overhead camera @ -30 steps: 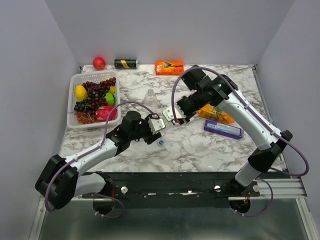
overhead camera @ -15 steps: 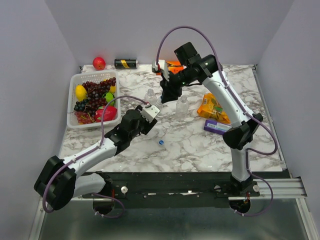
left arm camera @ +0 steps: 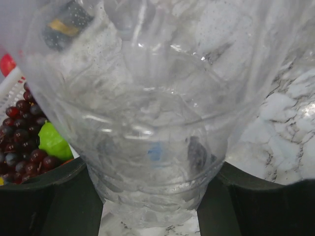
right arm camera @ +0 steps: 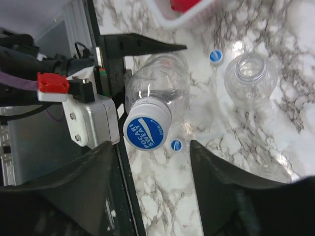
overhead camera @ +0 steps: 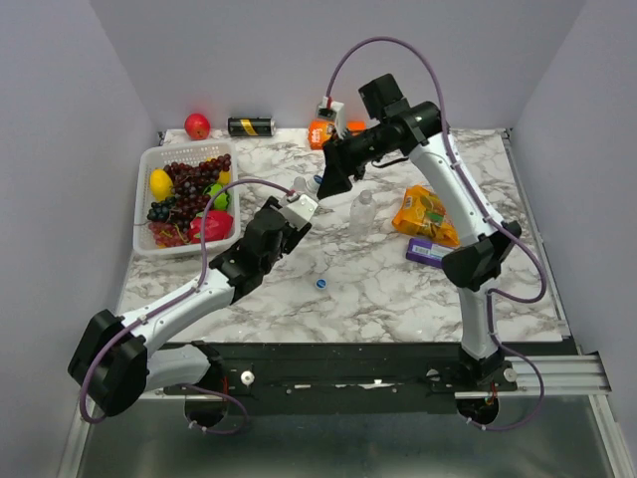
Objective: Screw on the bottle caps
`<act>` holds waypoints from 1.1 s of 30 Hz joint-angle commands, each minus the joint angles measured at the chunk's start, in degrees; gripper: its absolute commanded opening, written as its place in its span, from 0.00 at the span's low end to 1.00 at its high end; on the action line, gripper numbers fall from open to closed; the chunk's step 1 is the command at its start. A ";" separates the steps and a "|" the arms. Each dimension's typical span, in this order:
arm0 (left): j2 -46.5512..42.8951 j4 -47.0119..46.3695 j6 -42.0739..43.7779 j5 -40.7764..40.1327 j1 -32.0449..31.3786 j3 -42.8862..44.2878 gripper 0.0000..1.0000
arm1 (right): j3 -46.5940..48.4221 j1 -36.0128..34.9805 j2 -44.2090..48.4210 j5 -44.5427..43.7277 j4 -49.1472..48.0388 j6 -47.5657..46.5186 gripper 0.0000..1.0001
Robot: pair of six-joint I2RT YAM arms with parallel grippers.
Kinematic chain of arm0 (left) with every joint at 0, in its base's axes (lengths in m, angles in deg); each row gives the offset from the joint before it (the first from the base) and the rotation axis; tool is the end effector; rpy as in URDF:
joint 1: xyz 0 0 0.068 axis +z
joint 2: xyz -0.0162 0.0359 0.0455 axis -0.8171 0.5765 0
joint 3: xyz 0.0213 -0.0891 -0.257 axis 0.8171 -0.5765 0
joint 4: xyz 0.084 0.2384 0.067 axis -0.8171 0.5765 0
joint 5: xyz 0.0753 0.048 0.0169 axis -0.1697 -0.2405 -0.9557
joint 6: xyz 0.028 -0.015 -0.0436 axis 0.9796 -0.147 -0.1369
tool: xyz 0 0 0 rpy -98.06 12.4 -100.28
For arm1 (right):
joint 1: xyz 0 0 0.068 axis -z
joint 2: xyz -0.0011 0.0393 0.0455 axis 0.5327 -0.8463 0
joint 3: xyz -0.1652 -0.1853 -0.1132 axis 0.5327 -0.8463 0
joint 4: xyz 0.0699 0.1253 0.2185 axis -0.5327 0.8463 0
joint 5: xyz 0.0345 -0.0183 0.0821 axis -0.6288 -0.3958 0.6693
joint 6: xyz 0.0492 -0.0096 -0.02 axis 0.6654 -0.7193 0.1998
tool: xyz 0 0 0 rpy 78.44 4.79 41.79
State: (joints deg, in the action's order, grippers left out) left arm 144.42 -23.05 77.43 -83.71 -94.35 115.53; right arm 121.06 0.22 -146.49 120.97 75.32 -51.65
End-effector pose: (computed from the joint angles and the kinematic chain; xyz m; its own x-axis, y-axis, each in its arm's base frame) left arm 0.2116 -0.1578 0.2570 -0.2028 0.4841 -0.8512 0.4005 0.8343 0.3790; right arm 0.3456 0.2462 0.4044 -0.4854 -0.4915 -0.7231 -0.8737 0.2430 0.4214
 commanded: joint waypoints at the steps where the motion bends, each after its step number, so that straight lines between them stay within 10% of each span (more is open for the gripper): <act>1: -3.51 0.76 0.27 7.00 0.09 -0.52 0.00 | -2.34 3.75 12.32 4.94 -1.79 0.53 0.78; 5: -4.40 5.86 0.27 16.40 0.17 -0.87 0.00 | -17.91 4.10 24.58 6.05 -11.57 -4.71 0.84; 9: -5.80 9.21 6.03 34.19 0.35 -0.44 0.00 | -29.34 1.13 32.75 6.80 -4.12 -37.23 0.79; 15: -4.67 18.17 16.96 46.56 0.26 3.68 0.00 | -45.96 -4.33 42.25 -3.49 -9.64 -60.16 0.77; 33: -3.34 18.01 18.02 48.41 0.26 5.46 0.00 | -46.77 -10.05 40.33 -5.26 -2.09 -78.48 0.55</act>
State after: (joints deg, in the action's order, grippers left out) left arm 140.84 -5.22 95.18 -37.17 -94.24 119.42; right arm 74.85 -9.15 -105.97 116.05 70.25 -126.68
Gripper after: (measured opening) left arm 0.688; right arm 0.584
